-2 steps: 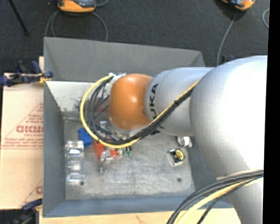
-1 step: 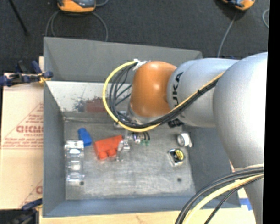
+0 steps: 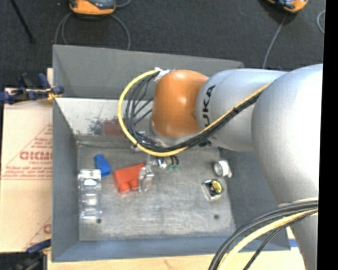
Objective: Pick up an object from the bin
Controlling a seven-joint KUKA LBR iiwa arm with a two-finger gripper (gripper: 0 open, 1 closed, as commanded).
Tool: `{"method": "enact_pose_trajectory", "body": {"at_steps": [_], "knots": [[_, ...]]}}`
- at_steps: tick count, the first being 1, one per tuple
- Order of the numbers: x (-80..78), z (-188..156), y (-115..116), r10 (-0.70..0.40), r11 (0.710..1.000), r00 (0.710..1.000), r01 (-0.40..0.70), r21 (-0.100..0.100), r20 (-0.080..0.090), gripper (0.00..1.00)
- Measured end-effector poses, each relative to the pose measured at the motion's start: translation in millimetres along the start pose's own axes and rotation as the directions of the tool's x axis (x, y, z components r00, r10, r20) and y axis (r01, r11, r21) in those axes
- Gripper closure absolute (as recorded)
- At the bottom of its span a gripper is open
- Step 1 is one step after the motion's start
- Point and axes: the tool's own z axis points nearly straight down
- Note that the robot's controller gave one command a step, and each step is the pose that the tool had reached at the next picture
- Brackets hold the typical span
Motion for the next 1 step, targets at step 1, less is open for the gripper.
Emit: {"method": "enact_pose_trajectory", "body": {"at_steps": [1], "knots": [[1.1,26.9,-0.5,0.009,1.0,1.0,-0.009,-0.005,0.0,0.0]]}}
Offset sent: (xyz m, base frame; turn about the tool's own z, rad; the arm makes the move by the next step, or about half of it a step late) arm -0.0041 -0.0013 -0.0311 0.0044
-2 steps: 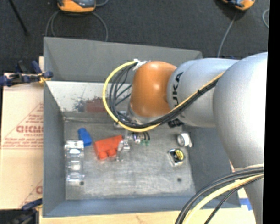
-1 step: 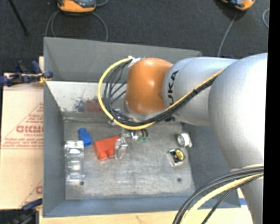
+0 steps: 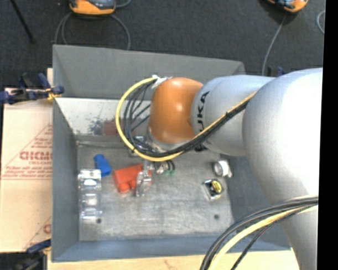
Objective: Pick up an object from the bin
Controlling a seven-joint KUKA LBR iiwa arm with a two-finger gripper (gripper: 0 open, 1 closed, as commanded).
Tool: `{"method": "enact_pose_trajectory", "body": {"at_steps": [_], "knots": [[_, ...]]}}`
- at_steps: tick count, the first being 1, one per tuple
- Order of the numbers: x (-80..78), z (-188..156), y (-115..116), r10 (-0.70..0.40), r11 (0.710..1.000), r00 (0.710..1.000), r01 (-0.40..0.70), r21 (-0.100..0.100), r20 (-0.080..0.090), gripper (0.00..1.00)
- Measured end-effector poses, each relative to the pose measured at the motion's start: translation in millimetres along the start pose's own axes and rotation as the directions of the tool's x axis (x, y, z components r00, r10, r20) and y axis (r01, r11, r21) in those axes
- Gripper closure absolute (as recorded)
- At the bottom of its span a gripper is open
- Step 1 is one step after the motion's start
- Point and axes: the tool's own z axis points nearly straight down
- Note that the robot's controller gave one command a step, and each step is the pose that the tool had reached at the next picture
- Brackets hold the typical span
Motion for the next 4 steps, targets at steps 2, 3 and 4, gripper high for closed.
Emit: {"method": "enact_pose_trajectory", "body": {"at_steps": [2,3,4], "knots": [[-4.5,-5,0,0.008,1.0,1.0,-0.008,0.0,0.007,1.0],[-8.7,-116,0,0.012,1.0,1.0,-0.012,0.002,0.005,1.0],[-10.5,-127,0,0.015,1.0,1.0,-0.015,0.001,-0.002,1.0]]}}
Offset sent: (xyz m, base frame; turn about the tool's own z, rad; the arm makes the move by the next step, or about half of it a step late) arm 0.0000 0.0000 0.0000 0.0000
